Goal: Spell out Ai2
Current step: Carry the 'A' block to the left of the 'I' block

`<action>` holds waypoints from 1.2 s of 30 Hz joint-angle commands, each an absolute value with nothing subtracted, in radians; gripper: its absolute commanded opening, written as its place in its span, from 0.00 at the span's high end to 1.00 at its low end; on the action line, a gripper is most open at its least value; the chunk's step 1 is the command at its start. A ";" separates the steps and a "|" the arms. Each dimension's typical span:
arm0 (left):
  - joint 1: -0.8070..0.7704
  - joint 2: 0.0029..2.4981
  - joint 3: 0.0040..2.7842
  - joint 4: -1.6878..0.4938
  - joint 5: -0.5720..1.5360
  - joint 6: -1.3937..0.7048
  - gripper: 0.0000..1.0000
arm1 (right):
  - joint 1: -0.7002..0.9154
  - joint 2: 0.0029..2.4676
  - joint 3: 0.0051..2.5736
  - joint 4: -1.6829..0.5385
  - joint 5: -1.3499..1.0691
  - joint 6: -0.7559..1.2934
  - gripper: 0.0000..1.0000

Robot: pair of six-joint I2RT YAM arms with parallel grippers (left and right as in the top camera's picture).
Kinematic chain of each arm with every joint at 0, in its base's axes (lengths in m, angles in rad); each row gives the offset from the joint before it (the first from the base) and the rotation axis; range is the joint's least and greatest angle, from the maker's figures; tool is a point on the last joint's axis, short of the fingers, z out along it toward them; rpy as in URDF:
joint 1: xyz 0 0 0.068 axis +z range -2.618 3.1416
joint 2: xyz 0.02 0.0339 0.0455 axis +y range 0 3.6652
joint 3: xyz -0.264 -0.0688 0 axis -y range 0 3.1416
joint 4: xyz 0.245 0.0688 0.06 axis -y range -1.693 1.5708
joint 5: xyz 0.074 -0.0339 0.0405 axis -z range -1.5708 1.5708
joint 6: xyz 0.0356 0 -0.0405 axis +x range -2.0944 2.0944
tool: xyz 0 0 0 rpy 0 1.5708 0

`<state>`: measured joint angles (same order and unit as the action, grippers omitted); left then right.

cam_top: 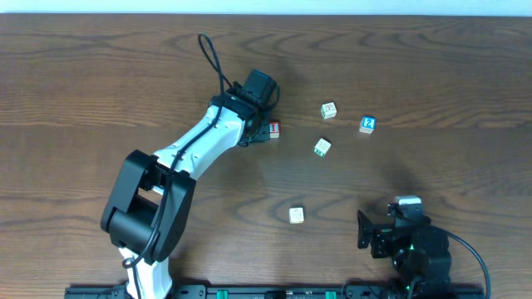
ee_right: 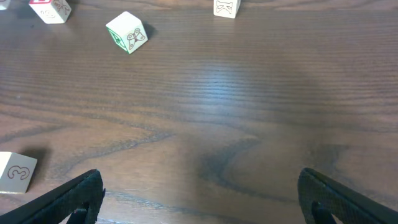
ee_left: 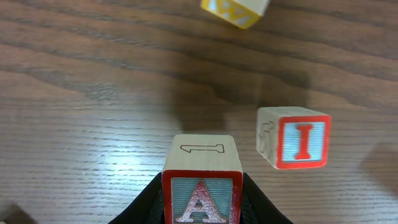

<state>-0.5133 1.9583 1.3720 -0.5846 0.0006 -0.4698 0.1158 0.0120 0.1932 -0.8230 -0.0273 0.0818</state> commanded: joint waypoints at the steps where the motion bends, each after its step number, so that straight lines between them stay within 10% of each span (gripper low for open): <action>1: -0.521 1.980 1.375 -0.577 -0.017 -0.441 0.94 | 0.109 0.006 0.183 -0.827 -0.031 0.066 0.01; 36: -0.525 2.050 1.374 -0.518 -0.018 -0.449 0.94 | 0.109 0.006 0.183 -0.827 -0.031 0.066 0.01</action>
